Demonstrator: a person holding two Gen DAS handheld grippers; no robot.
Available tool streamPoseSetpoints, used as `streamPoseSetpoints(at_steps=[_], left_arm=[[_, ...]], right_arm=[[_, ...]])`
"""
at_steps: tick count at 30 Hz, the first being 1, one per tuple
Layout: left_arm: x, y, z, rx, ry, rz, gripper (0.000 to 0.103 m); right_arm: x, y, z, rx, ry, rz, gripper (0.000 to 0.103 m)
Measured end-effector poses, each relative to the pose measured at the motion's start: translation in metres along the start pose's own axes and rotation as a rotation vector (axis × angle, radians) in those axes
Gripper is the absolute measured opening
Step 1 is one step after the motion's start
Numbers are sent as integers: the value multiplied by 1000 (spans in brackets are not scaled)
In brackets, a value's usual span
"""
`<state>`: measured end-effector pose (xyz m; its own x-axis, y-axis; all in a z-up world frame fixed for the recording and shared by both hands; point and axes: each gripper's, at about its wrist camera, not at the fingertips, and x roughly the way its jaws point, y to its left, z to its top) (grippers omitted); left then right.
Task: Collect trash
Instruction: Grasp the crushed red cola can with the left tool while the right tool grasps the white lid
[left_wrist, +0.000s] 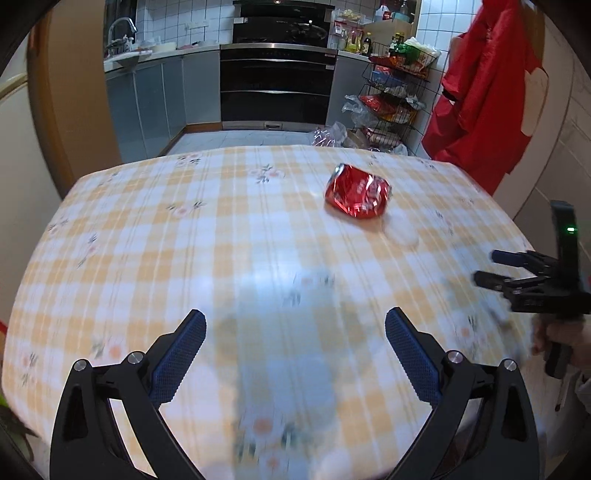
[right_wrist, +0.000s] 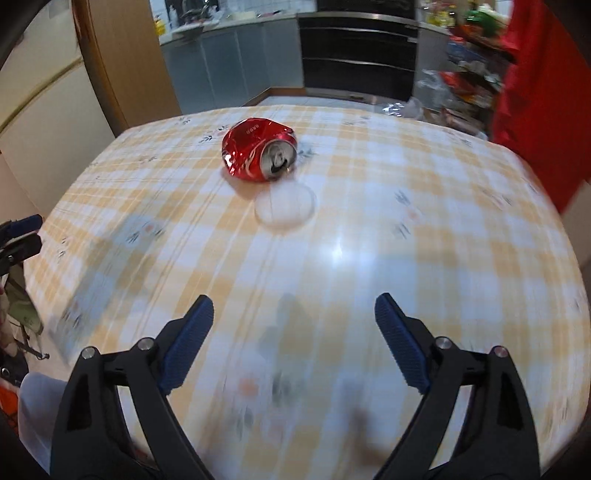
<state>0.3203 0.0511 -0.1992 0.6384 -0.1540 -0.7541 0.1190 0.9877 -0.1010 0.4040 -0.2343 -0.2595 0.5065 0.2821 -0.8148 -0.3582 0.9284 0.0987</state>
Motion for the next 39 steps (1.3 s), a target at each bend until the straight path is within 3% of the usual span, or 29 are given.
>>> streamPoseSetpoints(at_steps=[6,14,17,19,22,25,30,32,35,38,39], left_arm=[[46,-5,40,45,18,-46,95],[110,-5,84,11,45,-108,95],[138,-5,102,-22,34,-123,88],[149,-9,110,-19,9,-118,82],[158,-15,121,-15,-8,-119,82],[166,-21,128,0,-8,-122,82],[184,-35,136,73,-15,-64,80],[193,-35,141,56,-16,-75,79],[208,-37,147,42,4,-87,69],[222,-41,148,28,48,-118,51],[224,-42,147,23,61,-129,37]], right_arm=[[61,8,47,-68,46,3,88],[106,16,66,-85,98,7,84],[106,14,66,-95,83,12,80],[104,12,67,-91,77,23,67],[101,9,65,-91,82,50,66],[96,8,61,-127,62,19,66],[73,-9,56,-68,6,33,66],[63,-15,51,-53,-5,37,66],[50,-20,41,-52,-19,25,66],[40,-29,32,-5,-22,41,66],[38,-32,30,15,-21,50,66]])
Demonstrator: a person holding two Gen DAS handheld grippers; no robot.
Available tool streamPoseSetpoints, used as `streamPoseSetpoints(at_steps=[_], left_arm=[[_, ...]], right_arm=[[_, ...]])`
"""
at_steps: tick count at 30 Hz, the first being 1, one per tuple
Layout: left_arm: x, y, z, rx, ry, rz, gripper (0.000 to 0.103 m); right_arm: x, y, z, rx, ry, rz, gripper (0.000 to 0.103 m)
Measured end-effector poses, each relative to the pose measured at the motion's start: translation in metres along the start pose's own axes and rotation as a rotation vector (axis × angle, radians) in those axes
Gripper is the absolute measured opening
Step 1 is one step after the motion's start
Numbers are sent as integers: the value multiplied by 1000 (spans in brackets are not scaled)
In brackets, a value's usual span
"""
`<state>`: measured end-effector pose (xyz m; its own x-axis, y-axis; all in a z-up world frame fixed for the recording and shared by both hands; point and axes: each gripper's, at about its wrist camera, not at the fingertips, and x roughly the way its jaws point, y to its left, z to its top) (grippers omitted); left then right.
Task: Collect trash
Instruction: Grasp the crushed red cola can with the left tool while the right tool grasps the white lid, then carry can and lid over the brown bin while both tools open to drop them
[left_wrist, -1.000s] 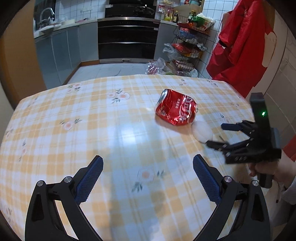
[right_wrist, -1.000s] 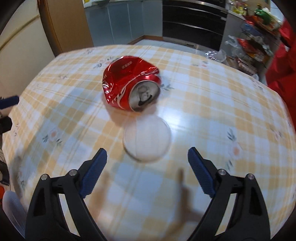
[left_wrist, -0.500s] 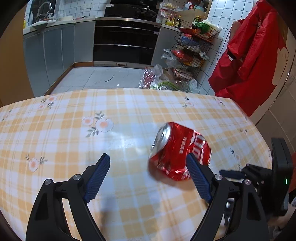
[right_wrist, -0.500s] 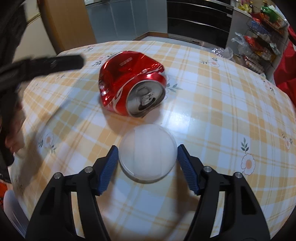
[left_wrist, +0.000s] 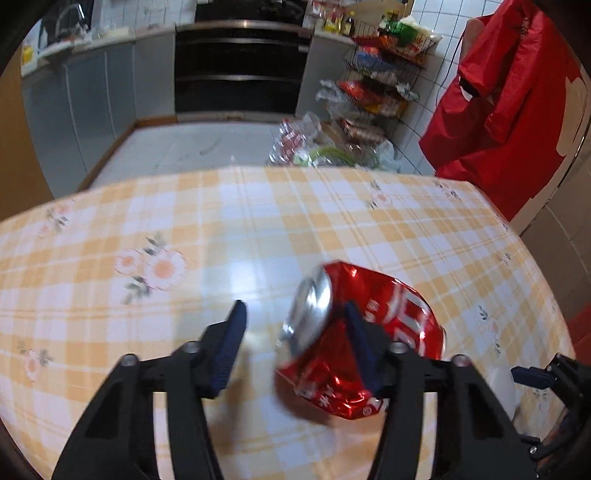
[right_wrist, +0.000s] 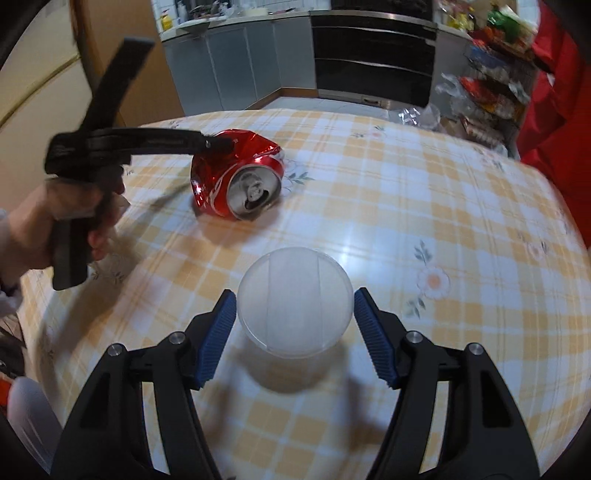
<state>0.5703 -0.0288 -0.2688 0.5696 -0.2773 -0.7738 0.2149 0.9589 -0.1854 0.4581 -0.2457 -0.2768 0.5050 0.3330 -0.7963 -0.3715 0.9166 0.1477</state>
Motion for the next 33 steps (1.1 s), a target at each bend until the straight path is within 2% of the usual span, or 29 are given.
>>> streamPoseSetpoints(at_steps=[1,2,4,6,9,14,18,24,30,33], left_arm=[[-1,-3,-3,8,2,-7,27],[-4,-6,-5,22,-6,-2,24],[-14,-10,-13,51,-20,24,20],[-28,-9,-23,43,-22,7,18],[-50,-8,-35,47,-32,22,18],[-105,-5,-64,33,-70,32,18],[-149,-8,-90,34,-71,31,18],[-233,-13,-139,30,-117,39,18],[-315,-33,-187,78,-166,57,18],[-341,-46,-205,88,-185,47,18]], right_arm=[[-4,-1,-3,17,-3,8,66],[-8,-2,-6,32,-9,14,66],[-17,-1,-12,54,-24,22,66],[-24,0,-17,80,-39,34,66],[-41,6,-25,122,-69,51,66],[-80,26,-46,140,-123,52,66],[-109,38,-63,156,-139,53,66],[-158,59,-89,190,-172,68,66],[-197,81,-109,189,-194,77,66],[-219,97,-118,173,-215,84,66]])
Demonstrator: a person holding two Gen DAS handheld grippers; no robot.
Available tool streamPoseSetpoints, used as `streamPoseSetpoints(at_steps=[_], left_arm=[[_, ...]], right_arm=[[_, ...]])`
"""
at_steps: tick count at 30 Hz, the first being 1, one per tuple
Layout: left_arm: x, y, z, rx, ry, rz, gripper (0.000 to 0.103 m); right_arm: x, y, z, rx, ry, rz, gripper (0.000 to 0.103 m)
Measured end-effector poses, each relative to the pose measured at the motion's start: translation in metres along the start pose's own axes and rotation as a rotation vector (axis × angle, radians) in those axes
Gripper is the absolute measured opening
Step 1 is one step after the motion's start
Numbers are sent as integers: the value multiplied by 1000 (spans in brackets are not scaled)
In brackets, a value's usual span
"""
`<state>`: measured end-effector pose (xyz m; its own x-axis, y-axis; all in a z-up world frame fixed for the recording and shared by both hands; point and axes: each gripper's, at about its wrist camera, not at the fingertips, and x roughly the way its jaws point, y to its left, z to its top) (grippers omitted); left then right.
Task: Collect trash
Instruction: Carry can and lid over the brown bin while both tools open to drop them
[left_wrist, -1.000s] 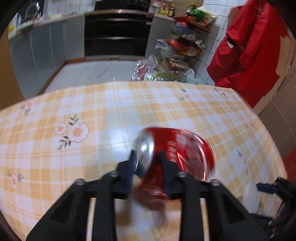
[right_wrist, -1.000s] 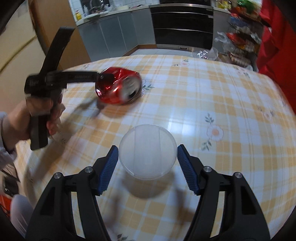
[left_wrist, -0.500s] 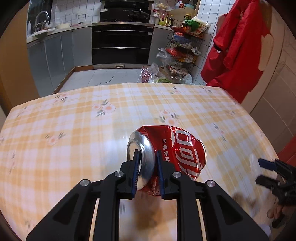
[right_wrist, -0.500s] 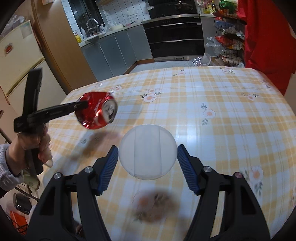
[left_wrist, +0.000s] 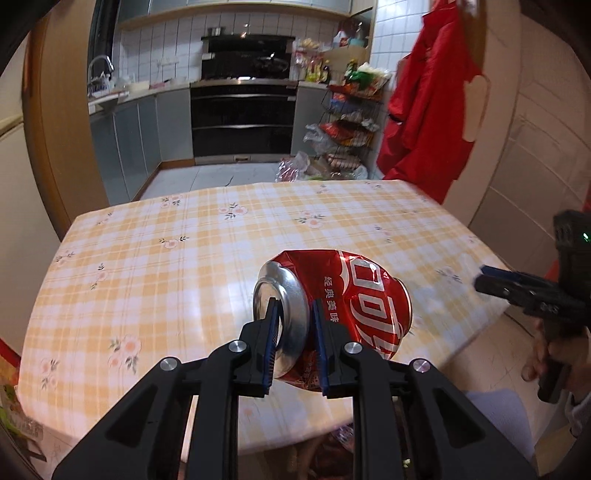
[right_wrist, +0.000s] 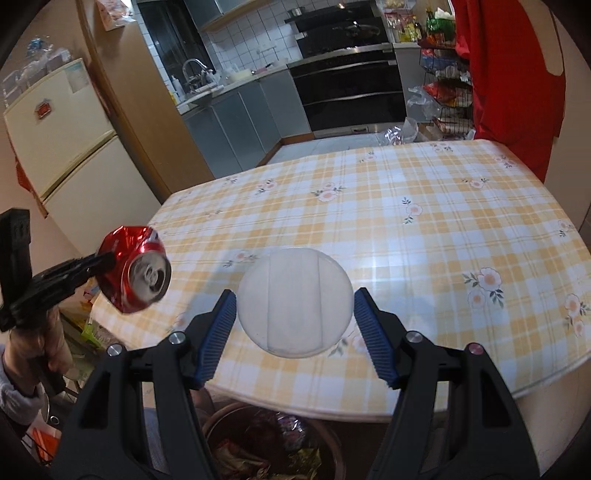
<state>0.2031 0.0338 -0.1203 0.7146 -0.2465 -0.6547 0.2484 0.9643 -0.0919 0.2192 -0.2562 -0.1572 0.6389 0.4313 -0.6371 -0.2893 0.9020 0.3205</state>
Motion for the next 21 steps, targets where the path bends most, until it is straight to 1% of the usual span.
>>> streamPoseSetpoints(at_steps=[3,6,9,15,21], left_arm=[[-29,-15,-17,-10,-7,-27,18],[-45,-28,-32,-2,-14,-42,18],[-58,-42,-51,-7,2,-75,18],[-66,-68,-81,24,48,-120,18],[-56,-83,-97,37,96,-156,17]], right_arm=[[-19,14,-7,-18,-19,10,66],[-38,25,-14,-39,-36,15,66],[-53,30,-21,-52,-48,13,66],[-75,33,-31,-51,-69,9,66],[-83,31,-44,-51,-70,8,66]])
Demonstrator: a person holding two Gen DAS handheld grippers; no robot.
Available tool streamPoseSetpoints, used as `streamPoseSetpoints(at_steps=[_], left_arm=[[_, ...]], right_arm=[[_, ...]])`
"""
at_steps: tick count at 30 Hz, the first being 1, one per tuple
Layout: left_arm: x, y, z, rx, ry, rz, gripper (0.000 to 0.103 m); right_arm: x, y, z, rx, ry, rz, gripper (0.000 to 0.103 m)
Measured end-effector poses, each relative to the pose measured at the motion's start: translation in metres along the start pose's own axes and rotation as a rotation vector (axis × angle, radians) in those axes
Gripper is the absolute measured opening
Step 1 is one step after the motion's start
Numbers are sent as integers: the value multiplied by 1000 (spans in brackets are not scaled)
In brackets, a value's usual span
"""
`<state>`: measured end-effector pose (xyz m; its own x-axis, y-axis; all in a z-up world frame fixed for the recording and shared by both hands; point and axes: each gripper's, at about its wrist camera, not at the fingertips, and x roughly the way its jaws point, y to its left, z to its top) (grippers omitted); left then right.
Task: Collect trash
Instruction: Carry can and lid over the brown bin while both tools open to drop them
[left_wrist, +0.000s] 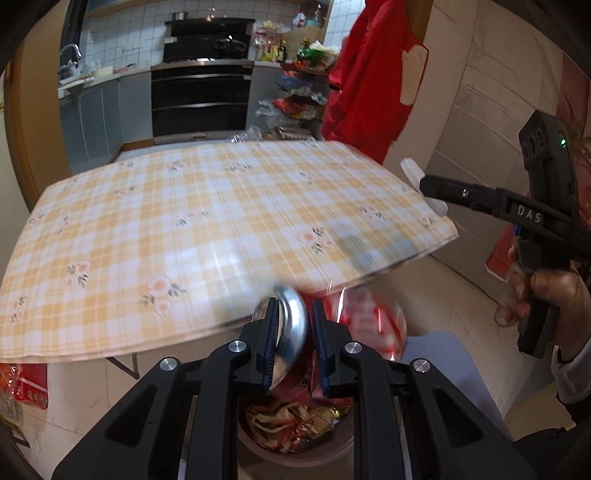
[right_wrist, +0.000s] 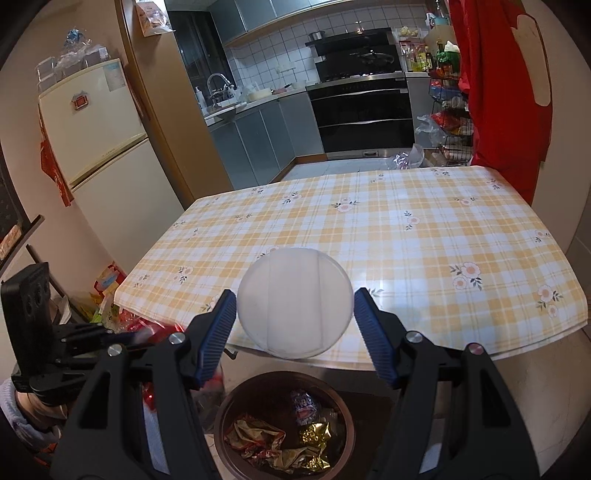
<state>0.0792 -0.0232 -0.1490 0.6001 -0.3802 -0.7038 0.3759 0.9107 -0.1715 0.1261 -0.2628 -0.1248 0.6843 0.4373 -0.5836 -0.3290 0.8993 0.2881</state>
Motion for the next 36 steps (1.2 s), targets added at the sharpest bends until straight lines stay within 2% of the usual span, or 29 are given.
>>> streamPoseSetpoints(at_steps=[7,14,22,30,36], left_arm=[[21,-11,3,14,10,-30,16],[14,-14,12,22,-28,1,18],[-18,10,9,-26,-115,105,57],[-42,31,-6,-76,-167,187,88],[-50,38,-11,-87,-185,216,95]], right_arm=[[-8,-5,-10,11,2,-9,66],[-13,-4,-16,5,10,-13,66],[-5,8,-31,-14,53,-4,66],[6,30,-53,-44,112,1,66],[17,45,-63,-72,156,15,67]])
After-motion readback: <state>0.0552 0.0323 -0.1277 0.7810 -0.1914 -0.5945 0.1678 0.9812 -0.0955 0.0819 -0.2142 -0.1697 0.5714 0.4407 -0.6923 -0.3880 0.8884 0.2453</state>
